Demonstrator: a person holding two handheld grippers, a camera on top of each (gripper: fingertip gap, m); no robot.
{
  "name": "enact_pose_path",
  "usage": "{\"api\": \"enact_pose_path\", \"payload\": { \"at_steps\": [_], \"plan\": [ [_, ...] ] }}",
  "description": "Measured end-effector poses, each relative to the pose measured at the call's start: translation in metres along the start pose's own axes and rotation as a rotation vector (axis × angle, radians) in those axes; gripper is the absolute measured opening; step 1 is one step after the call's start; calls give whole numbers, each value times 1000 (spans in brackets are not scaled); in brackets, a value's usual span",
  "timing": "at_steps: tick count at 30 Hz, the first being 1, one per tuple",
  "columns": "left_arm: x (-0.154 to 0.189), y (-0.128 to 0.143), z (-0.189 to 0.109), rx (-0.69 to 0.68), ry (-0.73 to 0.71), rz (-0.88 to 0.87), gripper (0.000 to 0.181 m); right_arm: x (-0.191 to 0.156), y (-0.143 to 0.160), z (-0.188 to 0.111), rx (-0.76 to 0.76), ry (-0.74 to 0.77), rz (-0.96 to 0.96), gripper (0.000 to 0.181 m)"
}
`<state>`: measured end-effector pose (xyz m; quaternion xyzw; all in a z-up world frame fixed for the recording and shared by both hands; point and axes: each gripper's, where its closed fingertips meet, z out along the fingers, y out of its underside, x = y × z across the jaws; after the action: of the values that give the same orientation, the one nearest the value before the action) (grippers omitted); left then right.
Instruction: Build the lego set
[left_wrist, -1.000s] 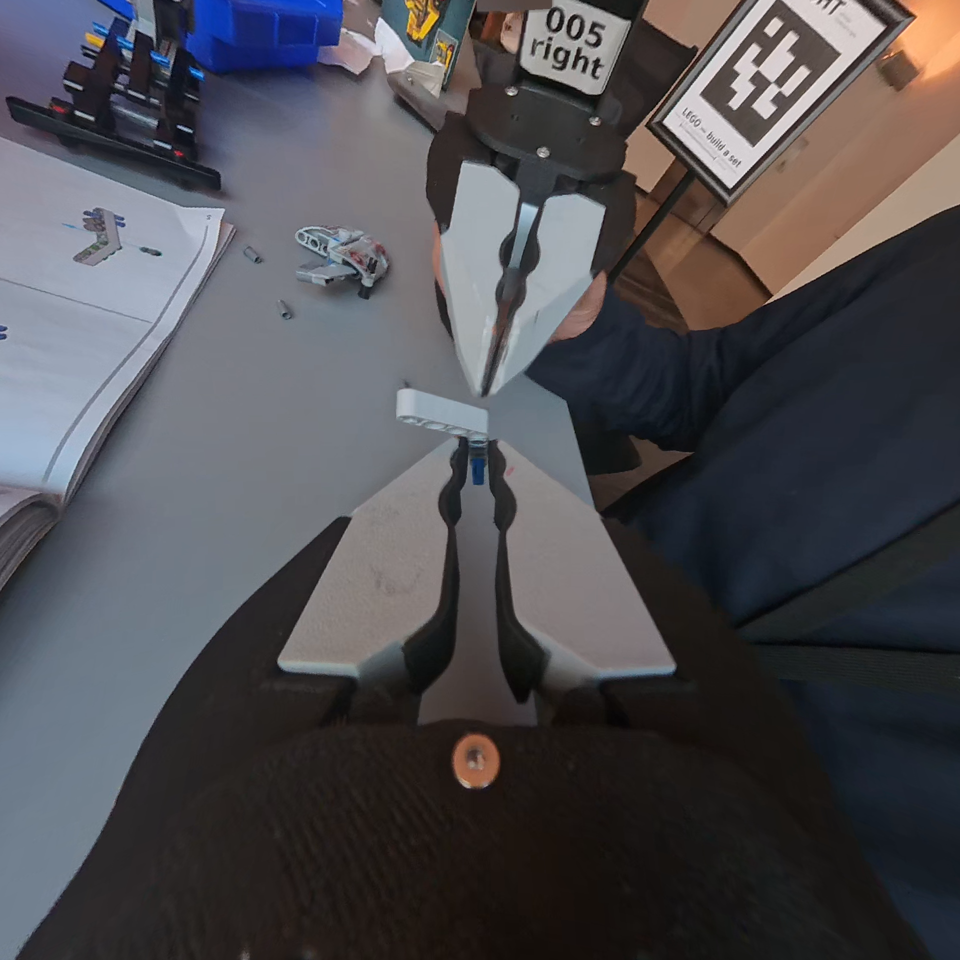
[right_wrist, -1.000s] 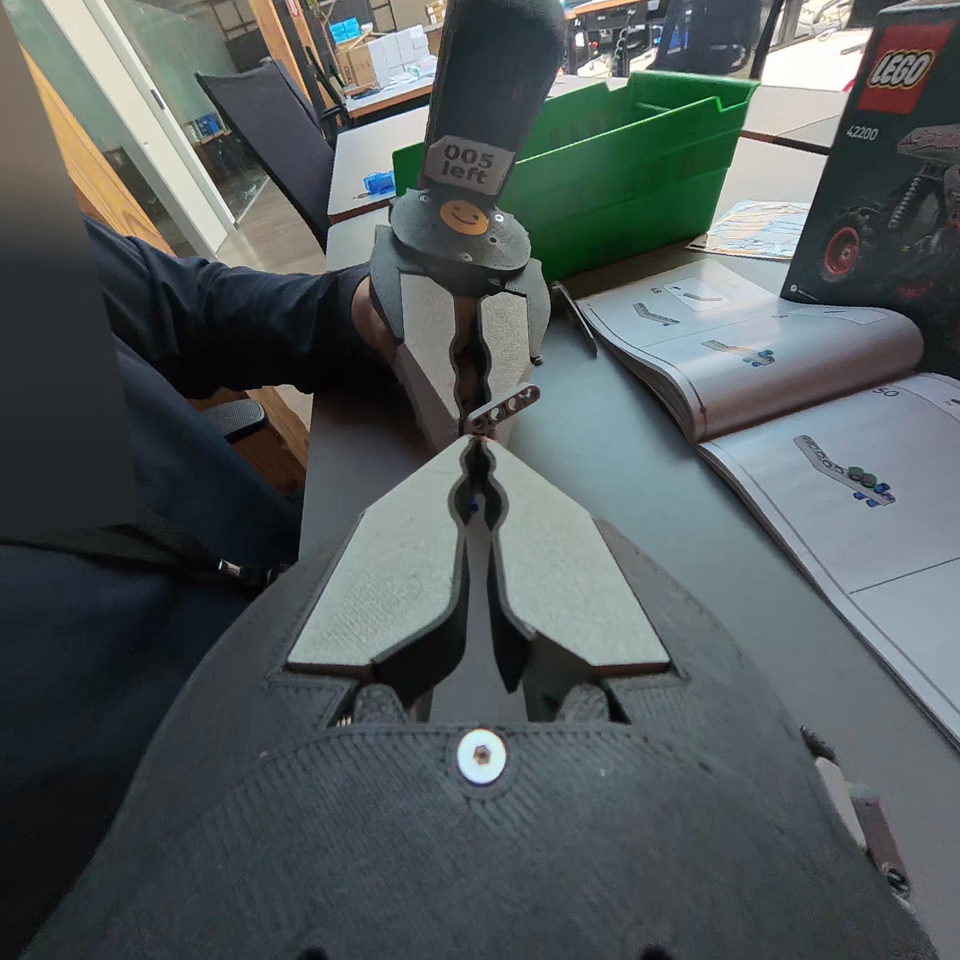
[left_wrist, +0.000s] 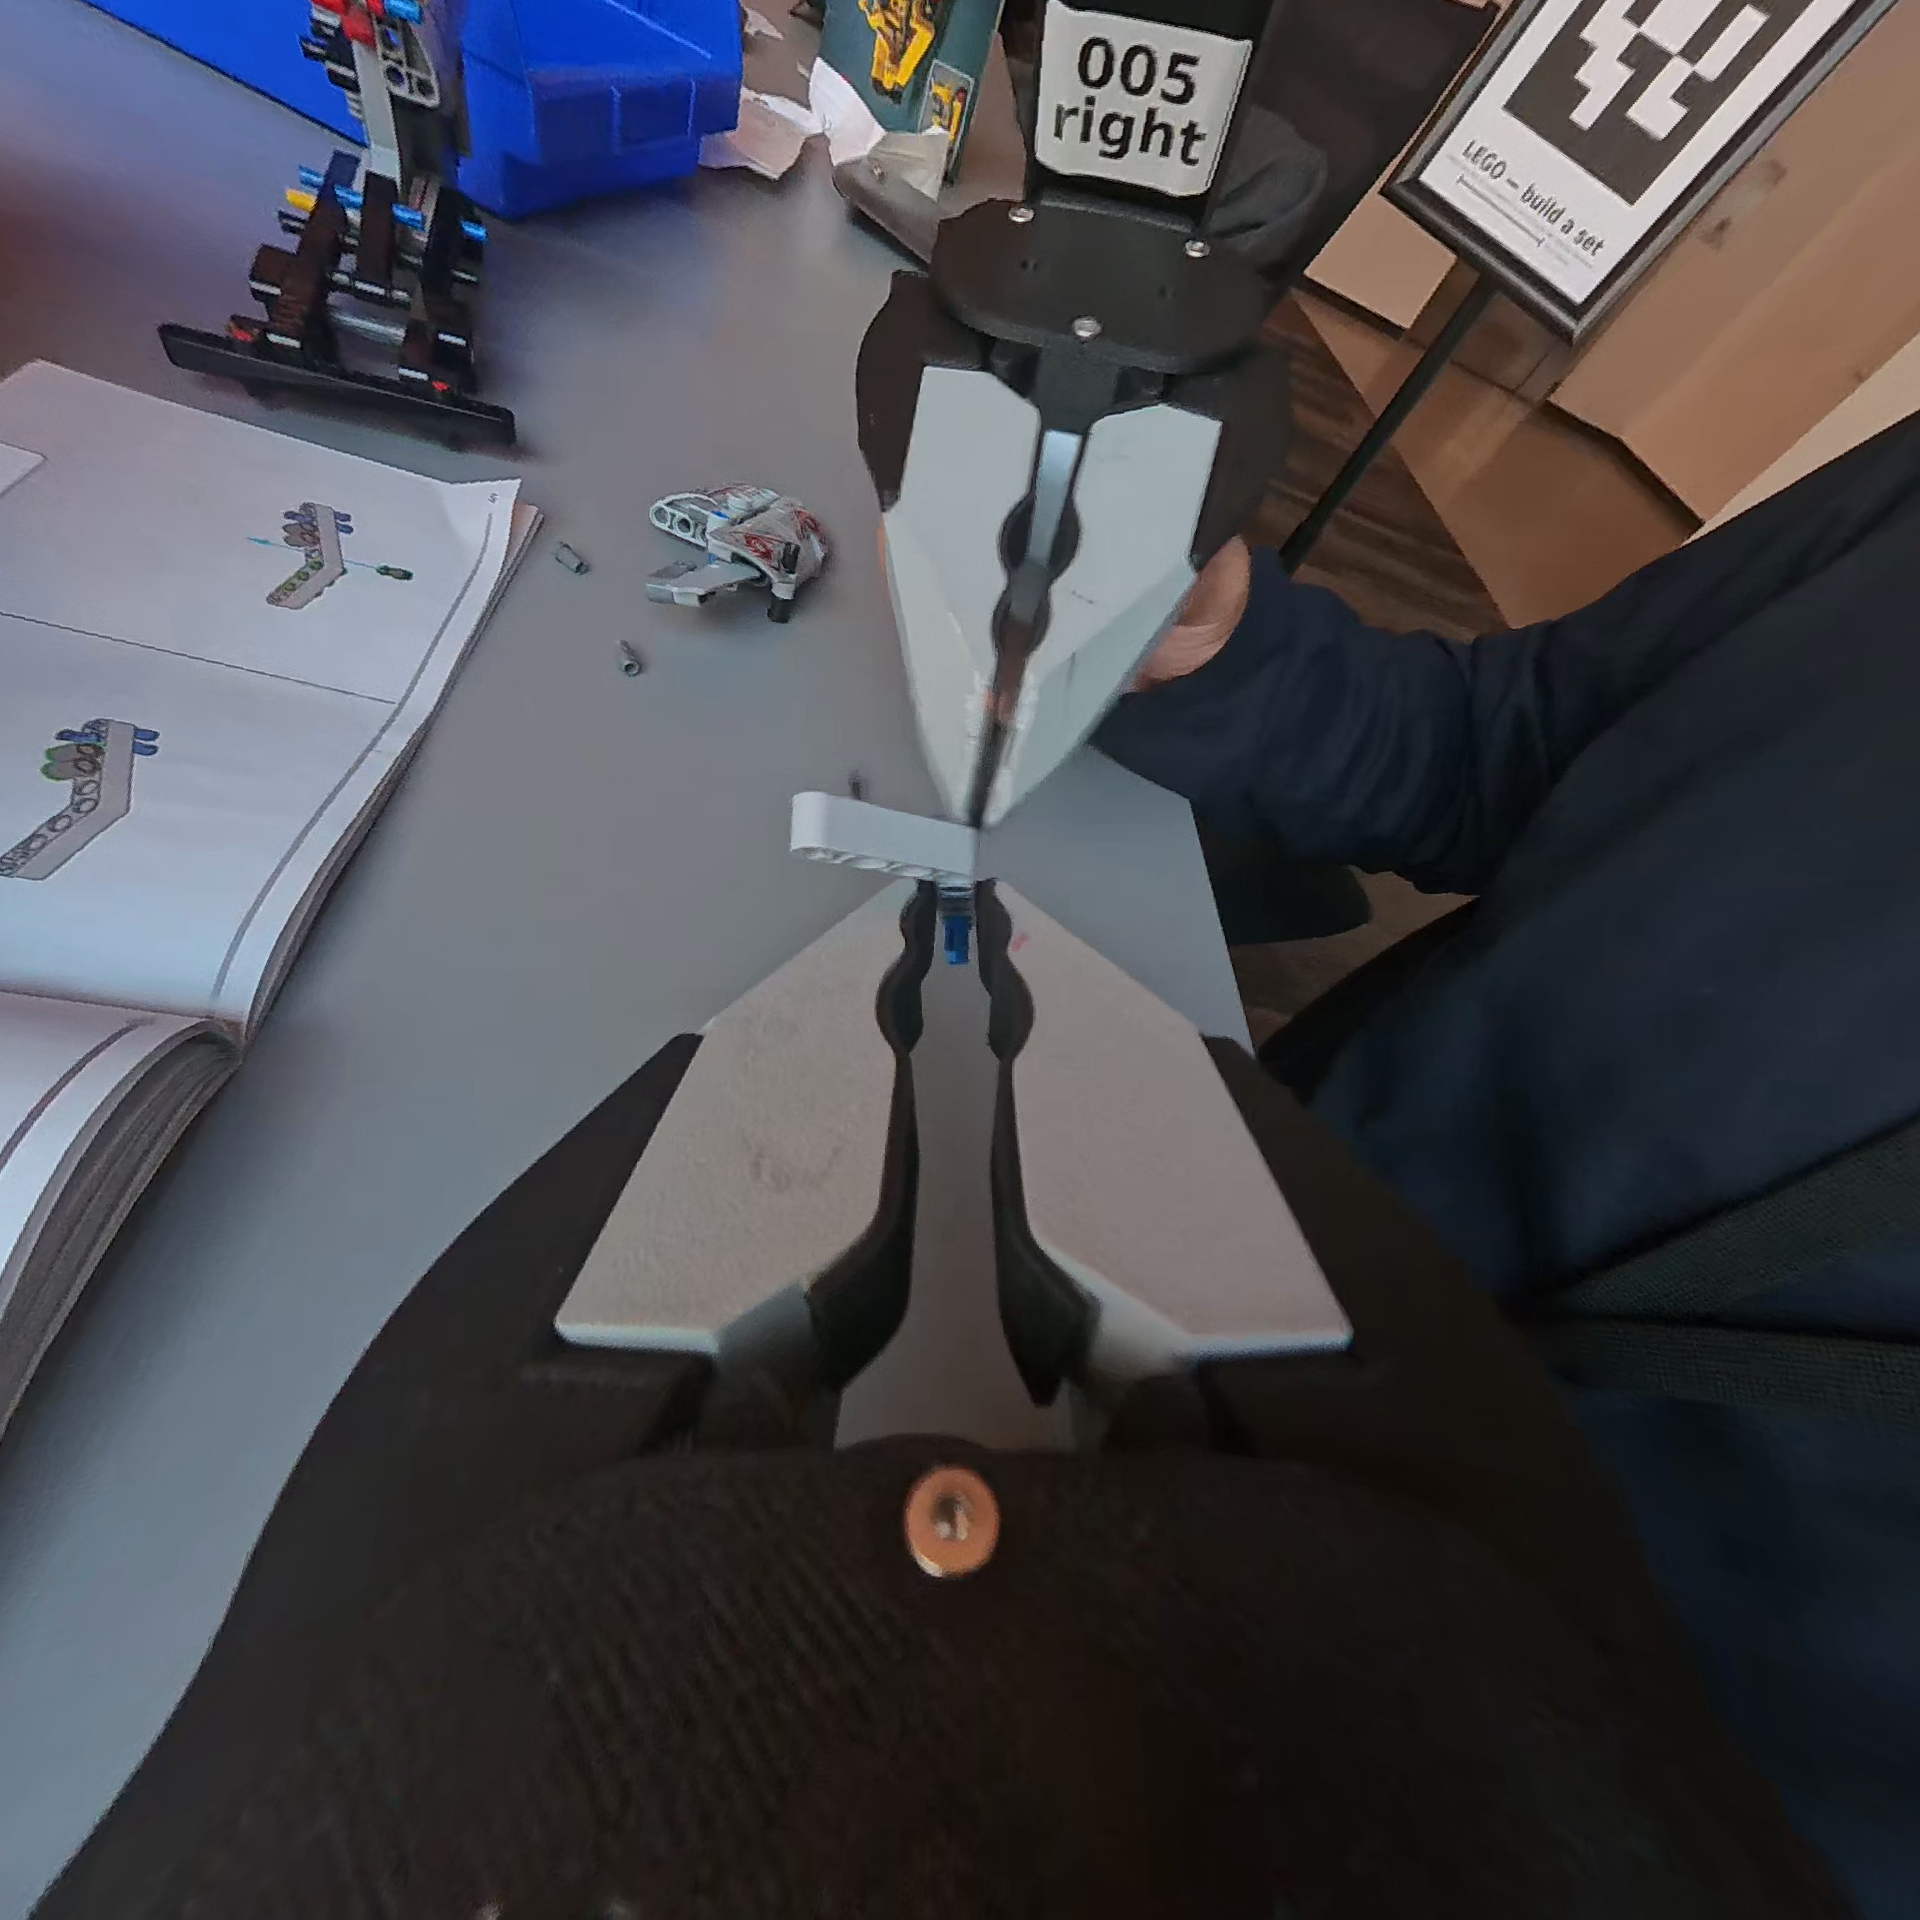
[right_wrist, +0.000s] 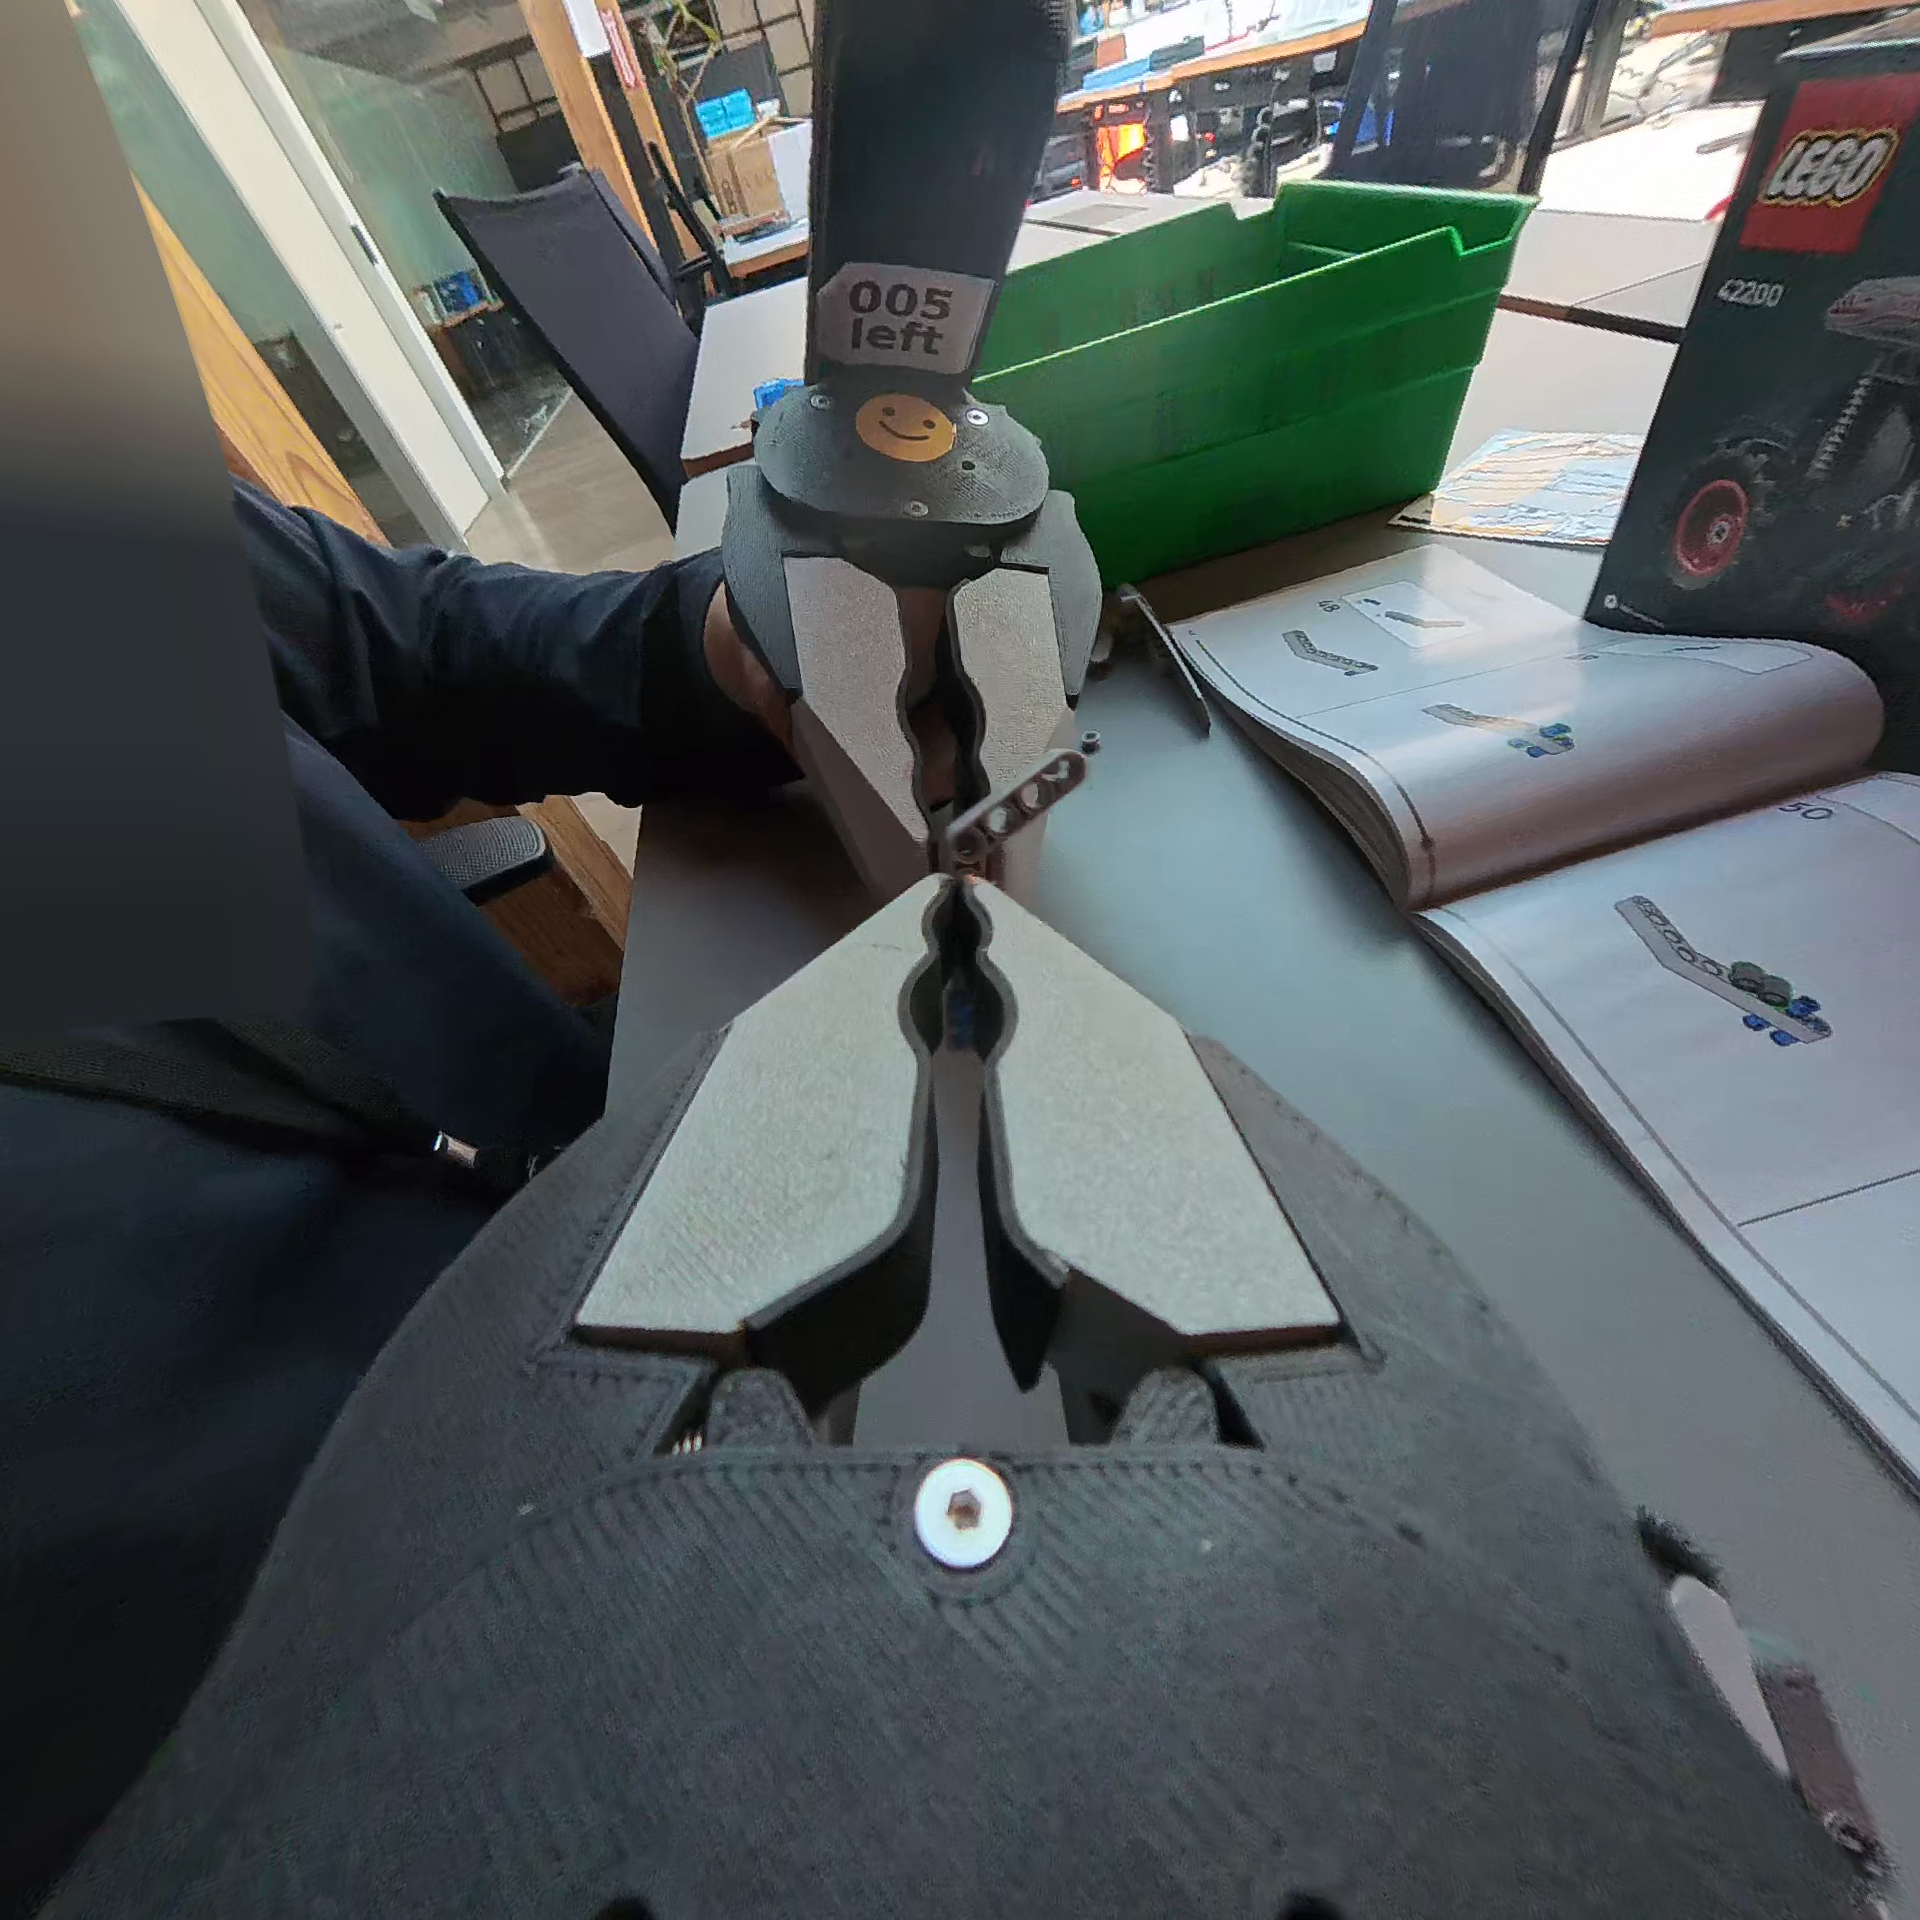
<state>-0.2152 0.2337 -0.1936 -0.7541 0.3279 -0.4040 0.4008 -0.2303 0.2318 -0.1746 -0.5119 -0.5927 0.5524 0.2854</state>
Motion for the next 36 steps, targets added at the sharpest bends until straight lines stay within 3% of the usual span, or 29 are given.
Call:
{"api": "enact_pose_path", "payload": {
  "at_steps": [36],
  "plan": [
    [8, 20, 8, -128, 28, 52, 4, -8, 22, 3, -167, -86, -77, 0]
  ]
}}
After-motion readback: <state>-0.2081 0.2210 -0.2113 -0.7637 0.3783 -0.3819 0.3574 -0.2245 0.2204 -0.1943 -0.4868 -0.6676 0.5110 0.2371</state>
